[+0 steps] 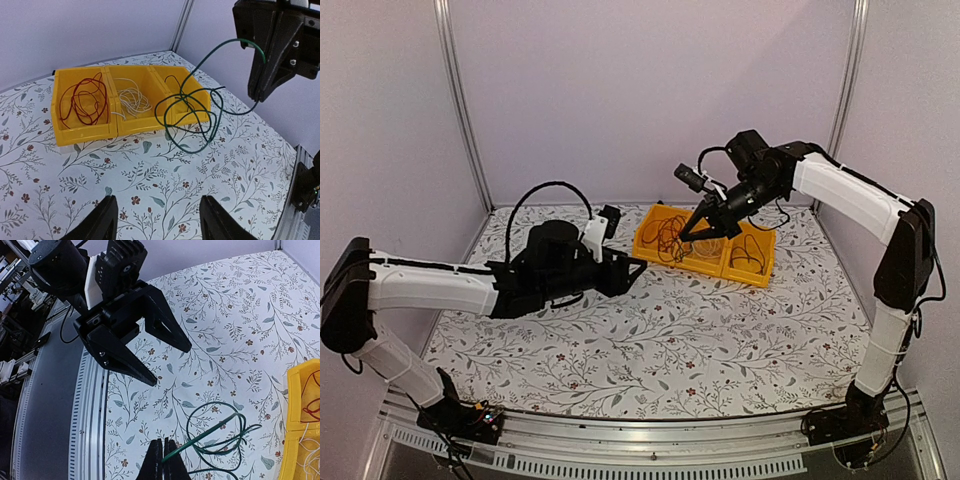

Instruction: Untangle the cables

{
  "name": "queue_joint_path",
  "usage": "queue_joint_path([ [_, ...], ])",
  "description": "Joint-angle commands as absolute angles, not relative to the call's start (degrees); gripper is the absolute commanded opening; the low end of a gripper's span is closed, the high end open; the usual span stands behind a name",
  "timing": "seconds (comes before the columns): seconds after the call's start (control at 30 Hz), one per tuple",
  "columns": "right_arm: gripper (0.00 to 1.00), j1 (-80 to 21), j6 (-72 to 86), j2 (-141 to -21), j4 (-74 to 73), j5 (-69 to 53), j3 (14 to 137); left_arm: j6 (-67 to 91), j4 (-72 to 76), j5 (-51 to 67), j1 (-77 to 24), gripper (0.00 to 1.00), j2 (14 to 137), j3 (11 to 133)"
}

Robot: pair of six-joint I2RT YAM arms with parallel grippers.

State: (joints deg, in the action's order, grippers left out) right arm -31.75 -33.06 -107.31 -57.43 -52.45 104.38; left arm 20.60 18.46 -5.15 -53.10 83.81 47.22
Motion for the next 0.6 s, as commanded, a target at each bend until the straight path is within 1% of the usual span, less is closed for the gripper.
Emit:
queue_joint_path([
  [0.0,0.00,-32.55,-34.88,-107.60,-58.88,-52.59,106.52,21.02,20.43,-2.50,-53.19,0.59,88.08,51.27],
  [0.27,0.00,-33.40,-35.98,-107.71,-59.15,-51.67,106.68,24.99,22.74,6.10,-51.35,0.59,94.51,56.41],
  [0.47,0.00,-33.60,-36.47,-108.02,-59.18,-51.50,106.95,29.23,26.18,9.50,-47.86,0.58,97.76,58.45],
  [0.57,0.00,-33.73,-36.71,-108.11,-59.17,-51.37,107.21,30.98,26.19,11.80,-46.42,0.56,100.72,60.95],
])
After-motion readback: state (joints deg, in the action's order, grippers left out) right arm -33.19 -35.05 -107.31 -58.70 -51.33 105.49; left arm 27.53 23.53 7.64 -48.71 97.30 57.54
